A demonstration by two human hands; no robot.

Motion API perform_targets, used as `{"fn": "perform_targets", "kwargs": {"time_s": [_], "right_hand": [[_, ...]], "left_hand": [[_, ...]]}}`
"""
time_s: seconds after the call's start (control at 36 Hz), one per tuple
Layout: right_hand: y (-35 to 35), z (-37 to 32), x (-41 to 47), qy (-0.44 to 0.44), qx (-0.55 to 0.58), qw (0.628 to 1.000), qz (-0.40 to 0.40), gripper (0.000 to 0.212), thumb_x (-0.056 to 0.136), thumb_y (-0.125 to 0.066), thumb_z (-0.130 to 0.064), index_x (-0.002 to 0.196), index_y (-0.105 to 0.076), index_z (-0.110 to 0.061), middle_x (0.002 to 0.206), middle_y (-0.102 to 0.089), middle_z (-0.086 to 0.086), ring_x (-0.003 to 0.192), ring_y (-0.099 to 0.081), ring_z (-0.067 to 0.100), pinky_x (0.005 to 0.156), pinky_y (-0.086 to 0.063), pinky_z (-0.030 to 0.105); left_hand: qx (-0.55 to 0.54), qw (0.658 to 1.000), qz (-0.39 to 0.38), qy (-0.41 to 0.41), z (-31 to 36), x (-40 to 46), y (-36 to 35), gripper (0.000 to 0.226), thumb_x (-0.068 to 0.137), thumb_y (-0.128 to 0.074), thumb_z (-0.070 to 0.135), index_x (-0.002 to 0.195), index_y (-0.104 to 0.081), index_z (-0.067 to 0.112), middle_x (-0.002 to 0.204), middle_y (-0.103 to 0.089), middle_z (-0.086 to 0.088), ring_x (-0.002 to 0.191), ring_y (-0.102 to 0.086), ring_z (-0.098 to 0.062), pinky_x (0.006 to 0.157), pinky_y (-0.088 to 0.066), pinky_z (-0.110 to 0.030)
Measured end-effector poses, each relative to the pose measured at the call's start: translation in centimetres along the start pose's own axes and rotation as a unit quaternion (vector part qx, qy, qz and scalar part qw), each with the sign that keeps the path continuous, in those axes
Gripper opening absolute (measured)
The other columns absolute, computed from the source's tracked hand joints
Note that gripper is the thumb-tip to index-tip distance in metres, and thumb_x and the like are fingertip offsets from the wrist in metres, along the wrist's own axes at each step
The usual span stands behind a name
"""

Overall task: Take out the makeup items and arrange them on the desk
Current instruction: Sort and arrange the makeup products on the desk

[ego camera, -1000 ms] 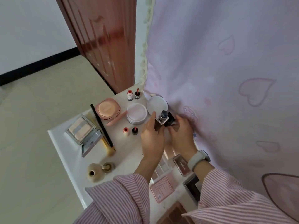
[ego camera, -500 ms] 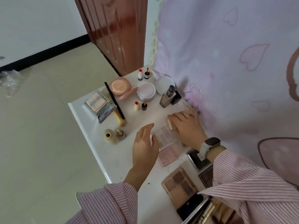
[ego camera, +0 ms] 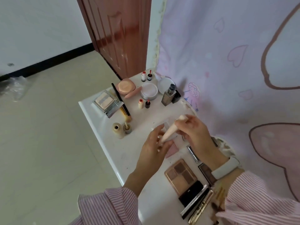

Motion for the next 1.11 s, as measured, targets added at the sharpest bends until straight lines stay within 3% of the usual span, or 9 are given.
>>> {"fn": "perform_targets", "kwargs": {"time_s": [0.08, 0.19, 0.36, 0.53, 0.64, 0.72, 0.92, 1.03, 1.11], "right_hand": [[-0.3, 1.2, -1.7, -0.014, -0.059, 0.998, -0.011, 0.008, 0.087, -0.060, -0.024, 0.086, -0.057, -0.017, 0.079, -0.059, 0.003, 0.068, -0.058, 0.011, 0.062, -0.047, 0.025], [0.2, 1.2, -2.5, -0.027, -0.179, 0.983, -0.007, 0.037, 0.093, -0.042, -0.044, 0.063, -0.048, -0.024, 0.042, -0.046, -0.013, 0.039, -0.043, 0.000, 0.047, -0.030, 0.015], [-0.7, 1.5, -3.4, 0.015, -0.348, 0.936, -0.043, 0.016, 0.096, -0.044, -0.026, 0.096, -0.053, -0.013, 0.088, -0.053, 0.000, 0.078, -0.052, 0.009, 0.063, -0.038, 0.015], [-1.4, 1.4, -5.0, 0.056, -0.361, 0.909, -0.200, 0.033, 0.096, -0.043, -0.021, 0.129, -0.040, -0.023, 0.123, -0.049, -0.004, 0.112, -0.049, 0.011, 0.080, -0.043, 0.015], [-1.5, 1.6, -5.4, -0.017, -0.393, 0.906, -0.157, 0.044, 0.094, -0.028, -0.050, 0.123, -0.046, -0.021, 0.106, -0.054, 0.000, 0.091, -0.055, 0.010, 0.076, -0.044, 0.025], [-1.7, 1.7, -5.6, -0.015, -0.446, 0.884, -0.143, 0.036, 0.098, -0.028, -0.042, 0.108, -0.052, -0.016, 0.089, -0.054, 0.002, 0.071, -0.051, 0.005, 0.059, -0.035, 0.016], [-1.7, 1.4, -5.5, -0.033, -0.273, 0.944, -0.183, 0.039, 0.093, -0.051, -0.022, 0.131, -0.041, -0.022, 0.114, -0.050, -0.005, 0.091, -0.062, 0.012, 0.067, -0.053, 0.020], [-1.9, 1.7, -4.9, -0.008, -0.337, 0.927, -0.166, 0.029, 0.094, -0.049, -0.025, 0.122, -0.051, -0.016, 0.096, -0.060, 0.001, 0.074, -0.062, 0.009, 0.059, -0.047, 0.015], [-1.8, 1.6, -4.5, 0.020, -0.371, 0.912, -0.174, 0.019, 0.093, -0.050, -0.021, 0.112, -0.054, -0.025, 0.105, -0.058, 0.001, 0.087, -0.058, 0.006, 0.065, -0.045, 0.012]], "left_hand": [[0.042, 0.998, -0.008, -0.034, 0.3, -1.2, 0.6, 0.025, 0.090, -0.055, 0.035, 0.107, -0.057, 0.017, 0.082, -0.058, 0.007, 0.068, -0.058, -0.012, 0.062, -0.052, -0.035], [0.202, 0.972, 0.004, -0.122, 1.0, -3.1, 1.4, 0.040, 0.086, -0.045, 0.045, 0.106, -0.064, 0.016, 0.083, -0.062, 0.000, 0.061, -0.057, -0.015, 0.051, -0.047, -0.024], [0.215, 0.972, -0.043, -0.090, 0.2, -4.4, 2.3, 0.046, 0.086, -0.042, 0.051, 0.097, -0.064, 0.012, 0.071, -0.067, -0.002, 0.058, -0.061, -0.021, 0.052, -0.046, -0.028], [0.180, 0.981, -0.048, -0.055, -0.7, -5.7, 3.6, 0.032, 0.090, -0.053, 0.040, 0.100, -0.062, 0.012, 0.076, -0.068, -0.003, 0.069, -0.062, -0.023, 0.062, -0.048, -0.035], [0.244, 0.966, -0.027, -0.076, 0.2, -6.5, 3.3, 0.026, 0.088, -0.055, 0.038, 0.100, -0.065, 0.018, 0.080, -0.068, 0.002, 0.067, -0.061, -0.020, 0.056, -0.043, -0.027], [0.278, 0.956, -0.009, -0.096, 0.6, -6.6, 3.1, 0.023, 0.082, -0.058, 0.038, 0.095, -0.067, 0.021, 0.075, -0.067, 0.006, 0.060, -0.061, -0.015, 0.047, -0.045, -0.027], [0.275, 0.958, 0.017, -0.075, 0.1, -6.6, 3.9, 0.023, 0.084, -0.056, 0.037, 0.094, -0.066, 0.019, 0.076, -0.066, 0.005, 0.061, -0.059, -0.017, 0.050, -0.037, -0.022], [0.265, 0.963, 0.008, -0.050, -0.1, -6.2, 3.9, 0.021, 0.088, -0.060, 0.034, 0.104, -0.065, 0.020, 0.088, -0.066, 0.005, 0.075, -0.059, -0.017, 0.059, -0.039, -0.024], [0.227, 0.974, -0.009, -0.009, -0.5, -6.0, 3.8, 0.021, 0.089, -0.059, 0.033, 0.104, -0.064, 0.020, 0.088, -0.066, 0.004, 0.078, -0.058, -0.017, 0.062, -0.041, -0.026]]}}
Point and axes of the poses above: each hand's wrist, its own x-axis towards the middle knuckle, its own y-axis out of the back of the hand, z = x × y, the point moved 6 cm from there along x, towards the middle knuckle
